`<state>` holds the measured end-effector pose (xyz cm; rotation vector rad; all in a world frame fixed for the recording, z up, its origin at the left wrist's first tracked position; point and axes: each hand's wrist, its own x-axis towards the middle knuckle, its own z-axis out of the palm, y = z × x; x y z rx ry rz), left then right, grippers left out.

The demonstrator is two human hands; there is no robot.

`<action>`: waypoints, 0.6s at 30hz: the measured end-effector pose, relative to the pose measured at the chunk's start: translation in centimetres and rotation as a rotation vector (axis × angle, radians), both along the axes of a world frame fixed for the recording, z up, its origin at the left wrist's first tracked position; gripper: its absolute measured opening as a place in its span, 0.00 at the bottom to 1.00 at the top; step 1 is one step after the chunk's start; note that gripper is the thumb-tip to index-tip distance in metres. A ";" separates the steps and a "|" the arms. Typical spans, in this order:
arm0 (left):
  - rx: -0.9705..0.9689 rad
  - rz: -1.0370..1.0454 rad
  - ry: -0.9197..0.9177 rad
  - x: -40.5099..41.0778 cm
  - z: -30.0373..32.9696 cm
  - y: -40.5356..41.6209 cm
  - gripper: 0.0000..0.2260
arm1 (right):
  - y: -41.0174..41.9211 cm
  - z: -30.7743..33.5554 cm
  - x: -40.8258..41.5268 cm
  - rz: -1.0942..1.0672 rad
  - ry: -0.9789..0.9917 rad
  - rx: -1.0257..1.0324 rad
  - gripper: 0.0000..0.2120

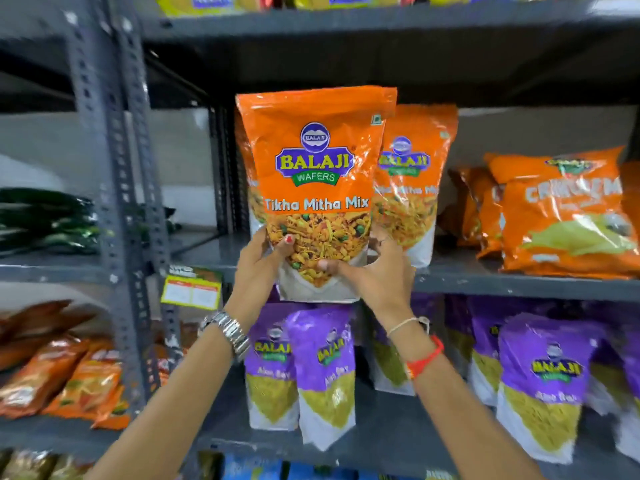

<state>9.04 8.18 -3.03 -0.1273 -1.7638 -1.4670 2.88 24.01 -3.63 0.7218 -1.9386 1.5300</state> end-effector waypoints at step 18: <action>0.104 0.177 -0.265 -6.6 4.9 -9.1 0.15 | -10.7 4.2 -8.9 0.267 -0.140 0.026 0.33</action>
